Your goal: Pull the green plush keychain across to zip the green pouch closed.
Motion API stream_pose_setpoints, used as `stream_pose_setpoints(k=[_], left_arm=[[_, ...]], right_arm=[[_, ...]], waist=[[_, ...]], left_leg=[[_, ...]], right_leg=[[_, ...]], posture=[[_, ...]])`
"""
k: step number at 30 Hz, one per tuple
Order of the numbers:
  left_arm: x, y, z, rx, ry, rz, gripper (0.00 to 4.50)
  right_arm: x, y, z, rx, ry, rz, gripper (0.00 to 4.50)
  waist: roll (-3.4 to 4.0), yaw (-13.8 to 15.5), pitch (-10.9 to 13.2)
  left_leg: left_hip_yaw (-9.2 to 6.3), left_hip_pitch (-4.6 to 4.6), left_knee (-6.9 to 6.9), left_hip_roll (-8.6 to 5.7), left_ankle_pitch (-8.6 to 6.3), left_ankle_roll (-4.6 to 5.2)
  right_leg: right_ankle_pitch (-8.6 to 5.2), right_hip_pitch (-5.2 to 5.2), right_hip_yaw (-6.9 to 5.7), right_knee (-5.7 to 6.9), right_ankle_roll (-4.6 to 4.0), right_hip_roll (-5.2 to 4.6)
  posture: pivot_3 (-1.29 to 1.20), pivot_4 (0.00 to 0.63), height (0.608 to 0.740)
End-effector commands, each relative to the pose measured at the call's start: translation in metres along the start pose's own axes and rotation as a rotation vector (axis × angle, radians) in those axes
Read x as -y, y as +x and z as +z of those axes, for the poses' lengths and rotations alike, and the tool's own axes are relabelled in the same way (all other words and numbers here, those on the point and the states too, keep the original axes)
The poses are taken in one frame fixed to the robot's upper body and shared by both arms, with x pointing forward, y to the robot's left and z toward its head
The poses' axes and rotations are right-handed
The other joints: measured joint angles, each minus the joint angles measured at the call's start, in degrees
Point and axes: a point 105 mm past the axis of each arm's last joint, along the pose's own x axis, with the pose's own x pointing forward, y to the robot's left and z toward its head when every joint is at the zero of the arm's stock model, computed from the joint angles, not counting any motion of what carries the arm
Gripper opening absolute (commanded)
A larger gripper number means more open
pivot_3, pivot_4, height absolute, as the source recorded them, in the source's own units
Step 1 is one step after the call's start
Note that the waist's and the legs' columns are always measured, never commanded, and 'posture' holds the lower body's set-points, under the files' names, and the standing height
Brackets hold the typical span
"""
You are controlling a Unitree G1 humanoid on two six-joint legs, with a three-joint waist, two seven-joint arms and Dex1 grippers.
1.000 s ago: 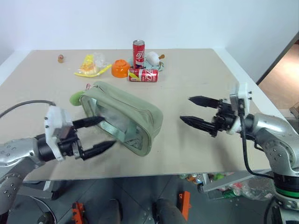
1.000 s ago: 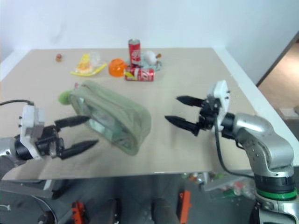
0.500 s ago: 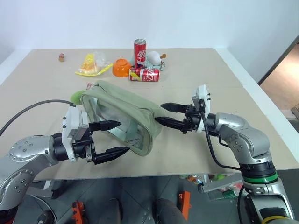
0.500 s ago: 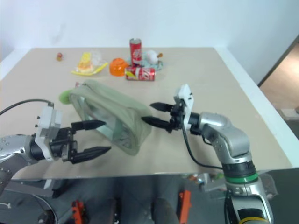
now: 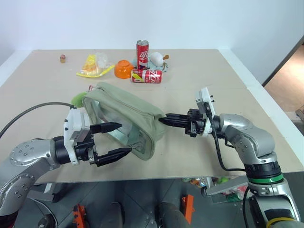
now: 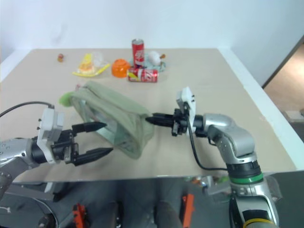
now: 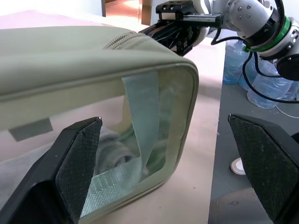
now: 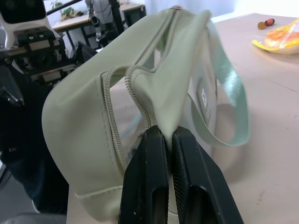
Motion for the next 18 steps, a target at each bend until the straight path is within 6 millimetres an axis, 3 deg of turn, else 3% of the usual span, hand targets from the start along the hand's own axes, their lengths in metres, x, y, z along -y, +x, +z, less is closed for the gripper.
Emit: stream_pose_setpoints(k=[1,7,14,18], left_arm=[[0.003,0.001,0.004,-0.003,0.036,-0.008,4.50],[0.003,0.005,0.005,0.002,0.041,-0.021,4.50],[0.005,0.007,0.005,0.002,0.046,-0.023,4.50],[0.005,0.006,0.005,0.004,0.043,-0.015,4.50]], right_arm=[[0.017,-0.009,0.021,-0.034,-0.138,0.018,0.07],[0.060,-0.013,0.038,-0.147,-0.326,0.035,0.07],[0.083,-0.021,0.035,-0.186,-0.312,0.020,0.07],[0.090,-0.030,0.056,-0.071,-0.296,-0.057,1.54]], waist=[[0.01,-0.01,0.01],[0.06,-0.05,0.08],[0.07,-0.05,0.09],[0.17,-0.05,0.17]], left_leg=[[0.01,0.01,0.01,0.00,0.00,0.00],[0.08,0.06,0.02,0.00,0.02,0.03],[0.06,0.03,-0.06,0.00,-0.08,0.04],[0.06,0.01,-0.05,0.00,-0.12,0.02]], right_leg=[[0.02,0.00,0.00,0.00,-0.01,0.00],[0.08,0.00,0.02,0.00,-0.05,0.01],[0.12,-0.02,0.01,0.00,-0.40,0.01],[0.10,-0.03,0.02,0.00,-0.41,-0.01]], posture=[[0.00,0.150,0.740],[0.00,0.150,0.740],[0.00,0.150,0.740],[0.00,0.150,0.740]])
